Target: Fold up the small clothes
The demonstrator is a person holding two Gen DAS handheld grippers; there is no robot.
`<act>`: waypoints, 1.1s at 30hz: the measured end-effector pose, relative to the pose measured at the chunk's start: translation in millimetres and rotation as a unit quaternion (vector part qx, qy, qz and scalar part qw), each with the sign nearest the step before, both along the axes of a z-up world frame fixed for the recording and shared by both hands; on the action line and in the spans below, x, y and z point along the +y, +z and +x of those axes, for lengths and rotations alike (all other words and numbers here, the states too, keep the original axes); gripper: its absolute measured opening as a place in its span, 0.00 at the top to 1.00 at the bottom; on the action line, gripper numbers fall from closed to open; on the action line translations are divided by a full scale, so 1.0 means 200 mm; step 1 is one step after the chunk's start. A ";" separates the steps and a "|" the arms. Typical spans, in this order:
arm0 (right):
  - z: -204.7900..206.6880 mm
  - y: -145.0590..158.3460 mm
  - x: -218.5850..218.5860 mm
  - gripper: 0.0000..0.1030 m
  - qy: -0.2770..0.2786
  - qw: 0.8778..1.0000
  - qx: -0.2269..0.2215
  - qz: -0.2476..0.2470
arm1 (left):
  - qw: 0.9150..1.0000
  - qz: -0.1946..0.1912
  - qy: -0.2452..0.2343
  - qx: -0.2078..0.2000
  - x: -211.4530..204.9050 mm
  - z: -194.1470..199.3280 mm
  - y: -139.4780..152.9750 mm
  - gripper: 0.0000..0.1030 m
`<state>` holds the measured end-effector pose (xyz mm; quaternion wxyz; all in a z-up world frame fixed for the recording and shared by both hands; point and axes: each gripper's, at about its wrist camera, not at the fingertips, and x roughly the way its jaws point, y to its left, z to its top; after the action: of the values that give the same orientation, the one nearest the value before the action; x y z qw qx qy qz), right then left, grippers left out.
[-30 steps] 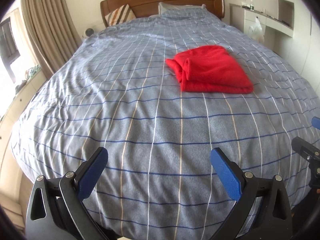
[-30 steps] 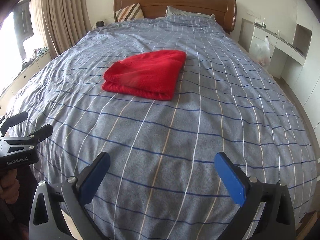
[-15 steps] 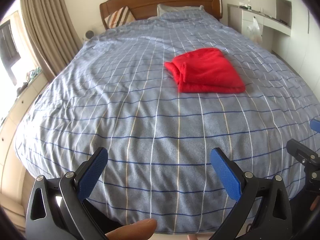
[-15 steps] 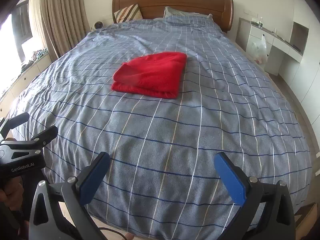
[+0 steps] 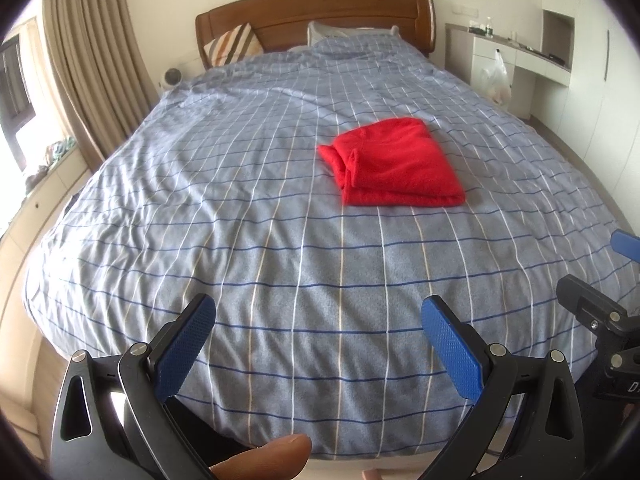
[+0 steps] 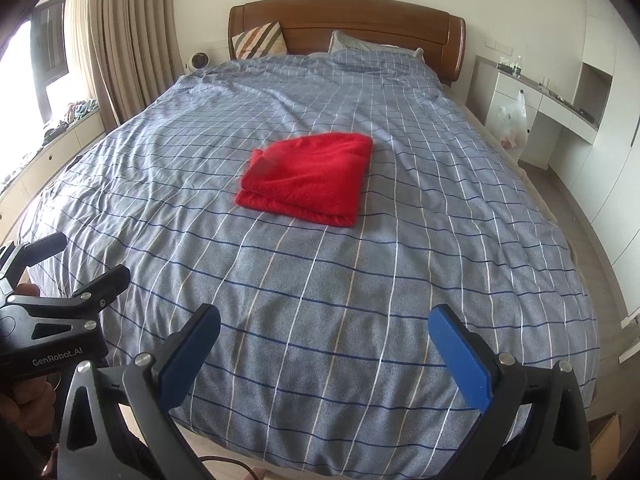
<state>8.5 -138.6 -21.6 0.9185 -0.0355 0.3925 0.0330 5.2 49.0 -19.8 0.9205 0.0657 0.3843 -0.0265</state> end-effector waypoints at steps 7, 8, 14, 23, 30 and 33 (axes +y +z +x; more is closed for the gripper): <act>-0.09 0.04 0.01 0.01 0.004 1.000 0.006 0.003 | 1.000 0.005 -0.018 0.003 -0.04 -0.08 0.03 0.00; -0.10 0.05 0.00 0.01 0.002 1.000 0.004 0.002 | 1.000 0.003 -0.018 0.002 -0.05 -0.08 0.04 0.00; -0.12 0.07 -0.03 0.01 -0.006 1.000 -0.004 0.007 | 1.000 -0.009 -0.010 -0.007 -0.04 -0.09 0.07 0.00; -0.11 0.07 -0.02 0.01 -0.002 1.000 -0.008 0.009 | 1.000 -0.011 -0.007 -0.027 -0.04 -0.09 0.10 0.00; -0.02 0.16 -0.03 0.01 -0.012 0.999 -0.037 -0.005 | 0.999 0.001 0.003 -0.045 -0.08 -0.03 0.18 0.00; 0.02 0.21 -0.02 0.01 -0.019 0.999 -0.047 -0.013 | 0.999 -0.006 0.007 -0.052 -0.08 -0.01 0.21 0.00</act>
<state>12.6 -143.0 19.6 0.9360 -0.0417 0.3494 0.0082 4.1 33.0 21.2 0.9396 0.0591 0.3365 -0.0191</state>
